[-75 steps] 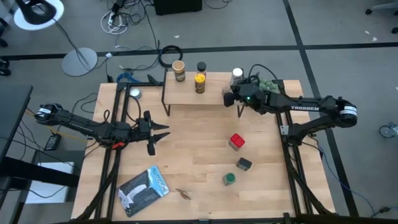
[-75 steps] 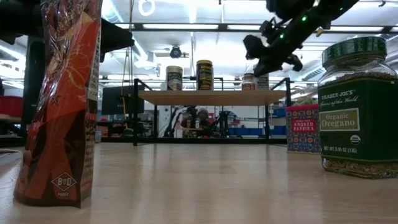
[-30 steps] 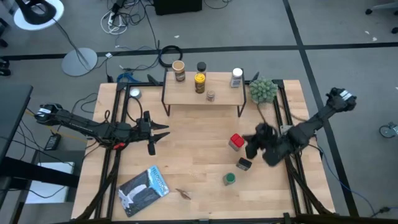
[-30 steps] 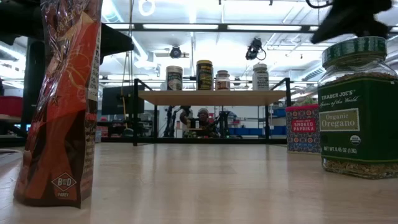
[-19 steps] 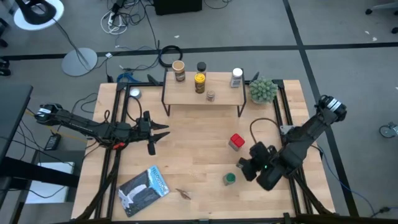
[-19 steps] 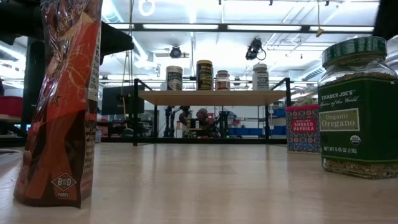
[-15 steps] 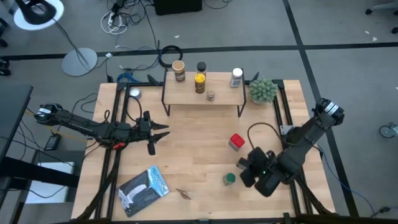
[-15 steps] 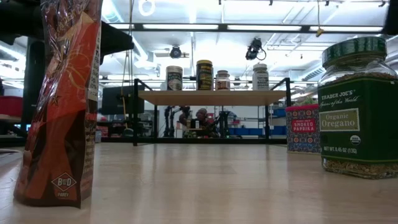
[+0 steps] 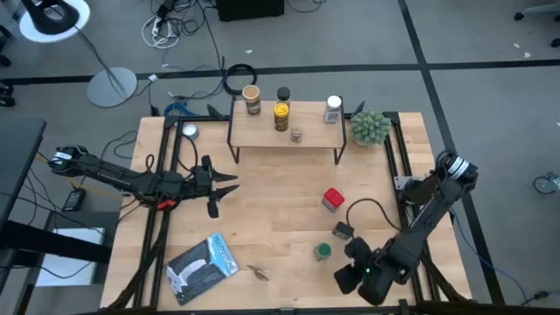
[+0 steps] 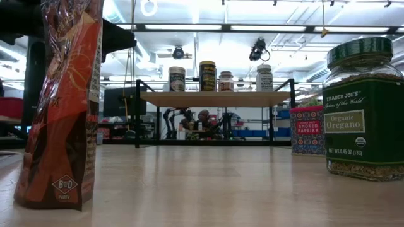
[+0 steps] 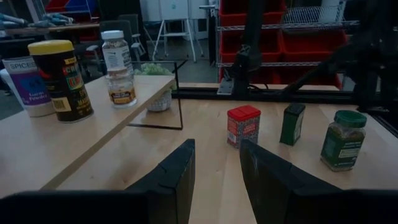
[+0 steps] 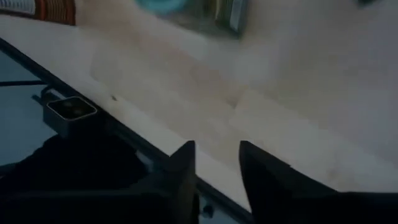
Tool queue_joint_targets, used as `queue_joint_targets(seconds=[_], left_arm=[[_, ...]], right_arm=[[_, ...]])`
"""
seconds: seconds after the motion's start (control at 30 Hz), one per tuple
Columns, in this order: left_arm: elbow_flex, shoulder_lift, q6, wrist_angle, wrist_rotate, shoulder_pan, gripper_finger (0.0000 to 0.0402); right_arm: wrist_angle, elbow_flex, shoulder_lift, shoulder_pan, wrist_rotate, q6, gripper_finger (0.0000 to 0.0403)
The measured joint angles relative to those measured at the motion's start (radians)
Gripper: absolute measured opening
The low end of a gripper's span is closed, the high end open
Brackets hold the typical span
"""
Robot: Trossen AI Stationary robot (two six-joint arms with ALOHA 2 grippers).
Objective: Shelf spices
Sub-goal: Put the green seasoning bottle on the shelf aligned with the other white seasoning bottle
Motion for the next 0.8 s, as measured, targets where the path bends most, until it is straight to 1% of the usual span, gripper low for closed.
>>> queue_joint_targets(seconds=[0.17, 0.37, 0.53, 0.8], left_arm=[[0.0, 0.0, 0.003, 0.007, 0.0, 0.0, 0.0131], [0.0, 0.0, -0.002, 0.006, 0.0, 0.0, 0.0131], [0.0, 0.0, -0.002, 0.005, 0.0, 0.0, 0.0131], [0.0, 0.0, 0.005, 0.019, -0.001, 0.0, 0.0131]], right_arm=[[0.039, 0.0, 0.076, 0.045, -0.011, 0.094, 0.0183], [0.05, 0.0, 0.149, 0.071, -0.038, 0.107, 0.0236], [0.062, 0.0, 0.174, 0.074, -0.044, 0.125, 0.0274], [0.059, 0.0, 0.174, 0.073, -0.044, 0.126, 0.0329]])
